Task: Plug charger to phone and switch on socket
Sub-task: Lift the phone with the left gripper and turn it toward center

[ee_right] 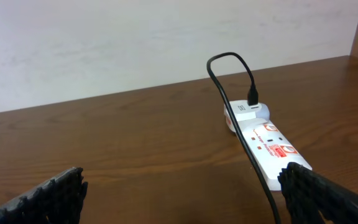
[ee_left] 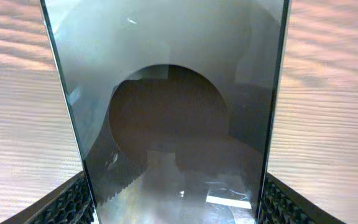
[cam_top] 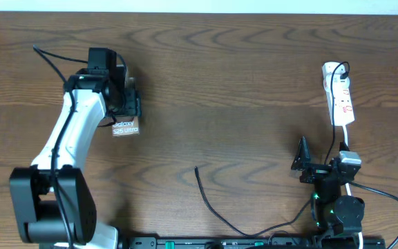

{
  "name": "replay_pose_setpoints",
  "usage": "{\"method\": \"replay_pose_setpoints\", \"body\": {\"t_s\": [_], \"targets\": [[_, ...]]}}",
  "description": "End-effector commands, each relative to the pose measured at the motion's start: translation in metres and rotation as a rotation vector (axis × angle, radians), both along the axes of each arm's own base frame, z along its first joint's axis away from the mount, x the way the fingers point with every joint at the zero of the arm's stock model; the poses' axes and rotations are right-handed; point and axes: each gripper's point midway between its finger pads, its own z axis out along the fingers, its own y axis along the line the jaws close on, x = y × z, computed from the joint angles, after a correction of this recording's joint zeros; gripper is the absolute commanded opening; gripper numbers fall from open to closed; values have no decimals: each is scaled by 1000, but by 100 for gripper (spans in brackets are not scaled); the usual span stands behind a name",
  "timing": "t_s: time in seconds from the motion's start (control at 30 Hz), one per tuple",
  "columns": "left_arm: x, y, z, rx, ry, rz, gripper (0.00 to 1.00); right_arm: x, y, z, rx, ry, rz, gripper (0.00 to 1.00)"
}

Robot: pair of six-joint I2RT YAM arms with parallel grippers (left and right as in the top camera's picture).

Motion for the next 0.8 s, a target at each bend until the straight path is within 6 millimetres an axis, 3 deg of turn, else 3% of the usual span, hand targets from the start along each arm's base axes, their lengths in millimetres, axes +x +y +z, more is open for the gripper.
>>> {"method": "replay_pose_setpoints", "body": {"t_s": [0.0,0.4,0.57,0.77], "targets": [[-1,-30,26,-200,-42,14,7,0,-1,0,-15,-1,-5,99],[-12,-90,66,-668,64,157,8,0,-1,0,-15,-1,-5,99],[-14,-112,95,-925,160,217,7,0,-1,0,-15,-1,-5,99],[-18,-113,122,-1166,364,416,7,0,-1,0,-15,-1,-5,99]]}}
